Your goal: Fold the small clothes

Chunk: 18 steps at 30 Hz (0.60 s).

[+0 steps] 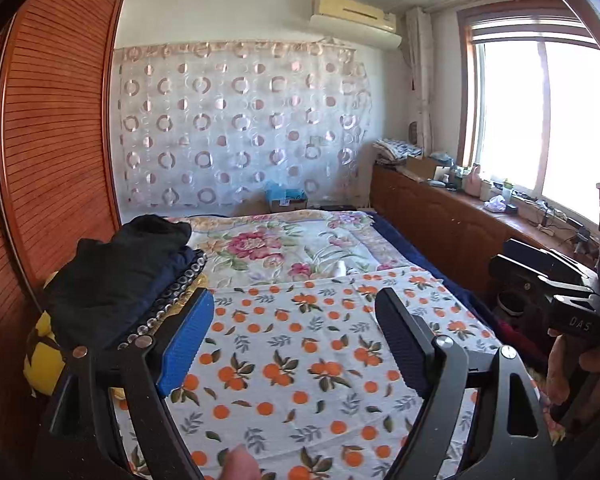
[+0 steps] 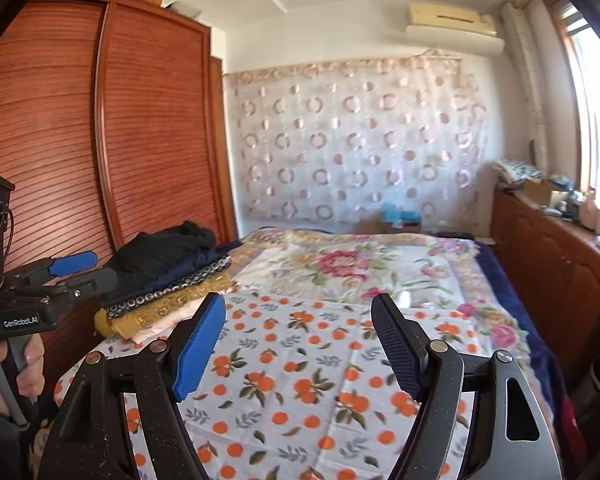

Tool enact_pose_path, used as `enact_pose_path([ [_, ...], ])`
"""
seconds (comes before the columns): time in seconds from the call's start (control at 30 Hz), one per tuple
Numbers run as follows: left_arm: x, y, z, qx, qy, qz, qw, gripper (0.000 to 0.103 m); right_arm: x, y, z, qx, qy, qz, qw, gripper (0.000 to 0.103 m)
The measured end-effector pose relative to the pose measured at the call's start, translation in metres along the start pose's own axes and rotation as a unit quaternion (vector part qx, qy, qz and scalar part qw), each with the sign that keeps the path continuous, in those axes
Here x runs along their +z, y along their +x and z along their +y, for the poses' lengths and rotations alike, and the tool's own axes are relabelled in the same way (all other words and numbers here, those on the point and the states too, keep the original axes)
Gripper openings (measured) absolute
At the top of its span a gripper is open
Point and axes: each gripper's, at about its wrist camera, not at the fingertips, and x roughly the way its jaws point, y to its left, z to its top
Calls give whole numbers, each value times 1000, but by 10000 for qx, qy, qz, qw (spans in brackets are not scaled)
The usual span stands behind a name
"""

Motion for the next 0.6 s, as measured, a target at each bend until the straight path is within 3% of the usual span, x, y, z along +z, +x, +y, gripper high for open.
enact_pose_path([
  [0.27,4,-11,-20,84,84,-171,9998,83,-10,-30,16,-605,146,-106,9980,80],
  [0.6,-4,-6,-23,181,62,-125,9997,83,-15,-25,33,-679,262,-52,9973,80],
])
